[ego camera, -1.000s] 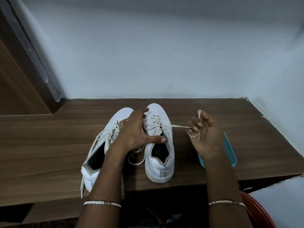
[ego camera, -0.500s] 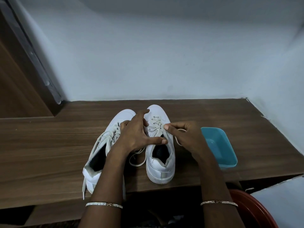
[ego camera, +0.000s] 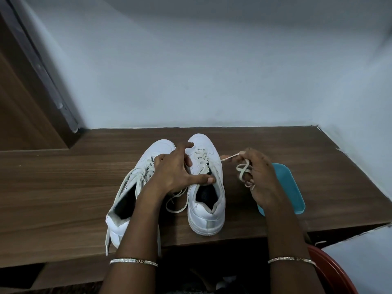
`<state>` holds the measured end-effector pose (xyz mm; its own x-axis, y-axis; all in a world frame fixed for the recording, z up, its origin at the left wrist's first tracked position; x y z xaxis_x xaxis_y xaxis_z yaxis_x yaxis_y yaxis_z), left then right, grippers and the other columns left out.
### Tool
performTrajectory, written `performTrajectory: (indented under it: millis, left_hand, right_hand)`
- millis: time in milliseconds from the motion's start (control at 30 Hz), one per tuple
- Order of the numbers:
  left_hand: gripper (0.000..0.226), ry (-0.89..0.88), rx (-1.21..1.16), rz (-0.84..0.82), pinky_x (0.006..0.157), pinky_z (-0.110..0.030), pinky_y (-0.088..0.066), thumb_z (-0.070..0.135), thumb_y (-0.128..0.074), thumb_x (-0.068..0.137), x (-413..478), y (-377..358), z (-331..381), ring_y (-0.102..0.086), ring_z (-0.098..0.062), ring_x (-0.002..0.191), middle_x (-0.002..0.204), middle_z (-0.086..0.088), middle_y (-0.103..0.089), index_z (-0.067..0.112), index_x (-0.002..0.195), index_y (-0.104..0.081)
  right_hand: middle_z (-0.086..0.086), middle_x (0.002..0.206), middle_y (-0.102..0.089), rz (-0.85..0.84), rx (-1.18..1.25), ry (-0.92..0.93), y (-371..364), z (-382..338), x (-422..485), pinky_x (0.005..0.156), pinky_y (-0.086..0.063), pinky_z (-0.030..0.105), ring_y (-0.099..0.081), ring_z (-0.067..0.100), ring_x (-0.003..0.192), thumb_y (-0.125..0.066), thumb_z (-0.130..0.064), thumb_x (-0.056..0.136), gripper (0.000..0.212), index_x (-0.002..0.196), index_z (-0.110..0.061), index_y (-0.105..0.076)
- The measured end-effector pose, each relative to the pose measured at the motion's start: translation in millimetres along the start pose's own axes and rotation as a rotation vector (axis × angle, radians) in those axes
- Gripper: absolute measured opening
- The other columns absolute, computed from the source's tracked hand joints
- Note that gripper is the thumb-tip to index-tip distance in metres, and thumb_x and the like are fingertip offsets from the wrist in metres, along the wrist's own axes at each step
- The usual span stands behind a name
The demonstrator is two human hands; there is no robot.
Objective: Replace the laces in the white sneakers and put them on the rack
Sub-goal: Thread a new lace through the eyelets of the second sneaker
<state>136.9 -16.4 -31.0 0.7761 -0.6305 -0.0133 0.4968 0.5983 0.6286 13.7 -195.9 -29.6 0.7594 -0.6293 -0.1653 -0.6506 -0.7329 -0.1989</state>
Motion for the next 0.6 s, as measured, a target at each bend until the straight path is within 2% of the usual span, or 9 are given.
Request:
performTrajectory:
  millis: [67,133,200,267,367,433,500,600]
  left_hand:
    - [0.095,0.026,-0.077,-0.017,0.092,-0.043,-0.049,0.084,-0.076,0.034,-1.6,0.6,-0.7,-0.064,-0.006,0.080,0.086,0.011,-0.065,0.036,0.113,-0.051]
    - [0.077,0.036,-0.126,-0.050,0.076,-0.038,-0.054,0.074,-0.083,0.043,-3.5,0.8,-0.1,-0.063,-0.009,0.072,0.078,0.006,-0.066,0.028,0.100,-0.059]
    - [0.054,0.030,-0.133,-0.104,0.064,-0.033,-0.049,0.062,-0.083,0.058,-4.8,-2.4,0.5,-0.059,-0.008,0.062,0.069,0.006,-0.064,0.021,0.088,-0.065]
    - [0.040,0.033,-0.157,-0.171,0.059,-0.030,-0.044,0.053,-0.082,0.070,-6.3,-7.9,0.3,-0.055,-0.009,0.056,0.062,0.006,-0.062,0.017,0.080,-0.067]
    - [0.033,0.069,-0.224,-0.231,0.059,-0.029,-0.041,0.042,-0.078,0.080,-9.2,-11.9,-2.4,-0.053,-0.014,0.056,0.061,0.005,-0.063,0.012,0.079,-0.066]
    - [0.030,0.098,-0.255,-0.266,0.058,-0.030,-0.039,0.035,-0.074,0.086,-11.1,-15.2,-3.8,-0.049,-0.020,0.059,0.063,0.001,-0.064,0.007,0.081,-0.065]
    - [0.032,0.137,-0.308,-0.297,0.054,-0.029,-0.034,0.033,-0.070,0.090,-13.0,-18.1,-5.3,-0.044,-0.023,0.062,0.063,-0.004,-0.060,0.004,0.081,-0.062]
    - [0.045,0.166,-0.407,-0.305,0.052,-0.030,-0.024,0.038,-0.062,0.092,-13.4,-17.4,-3.7,-0.035,-0.028,0.063,0.070,-0.012,-0.051,-0.005,0.083,-0.055]
  right_hand:
    - [0.005,0.066,-0.067,-0.016,-0.065,-0.006,-5.8,2.7,1.0,0.033,-0.021,0.017,-0.031,0.006,0.036,-0.049,-0.010,0.094,0.024,0.070,-0.008,-0.054]
    - [0.009,0.071,-0.071,-0.026,-0.181,0.018,-11.8,2.6,0.3,0.037,-0.027,0.017,-0.039,0.008,0.039,-0.050,-0.007,0.092,0.016,0.077,-0.011,-0.056]
    - [0.011,0.072,-0.072,-0.038,-0.300,0.054,-17.1,1.1,-1.9,0.047,-0.034,0.021,-0.052,0.017,0.053,-0.054,-0.004,0.089,0.011,0.090,-0.012,-0.061]
    - [0.017,0.078,-0.073,-0.072,-0.365,0.100,-22.7,-1.3,-2.6,0.055,-0.041,0.030,-0.057,0.027,0.064,-0.056,-0.008,0.089,0.017,0.093,-0.016,-0.071]
    - [0.008,0.076,-0.074,-0.111,-0.483,0.137,-28.8,-5.1,-4.9,0.068,-0.055,0.039,-0.069,0.026,0.072,-0.068,-0.025,0.089,0.013,0.083,-0.020,-0.079]
    - [0.005,0.078,-0.076,-0.134,-0.520,0.134,-30.4,-2.8,-5.7,0.078,-0.059,0.042,-0.072,0.028,0.080,-0.074,-0.027,0.087,0.010,0.083,-0.019,-0.079]
    - [0.008,0.083,-0.076,-0.157,-0.539,0.124,-31.3,0.5,-6.6,0.079,-0.059,0.043,-0.071,0.029,0.083,-0.075,-0.022,0.088,0.006,0.087,-0.017,-0.079]
    - [0.003,0.078,-0.076,-0.183,-0.541,0.116,-30.8,4.1,-4.4,0.069,-0.058,0.034,-0.069,0.012,0.070,-0.075,-0.014,0.087,0.003,0.087,-0.015,-0.078]
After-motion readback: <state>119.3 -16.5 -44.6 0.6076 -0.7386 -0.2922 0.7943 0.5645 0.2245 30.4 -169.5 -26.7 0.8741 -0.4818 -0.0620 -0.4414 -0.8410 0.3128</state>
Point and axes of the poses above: each hand's wrist, its own x-axis towards the middle knuckle, its own y-axis out of the back of the hand, z = x × y, the point moved 9 cm from there along x, towards the middle knuckle
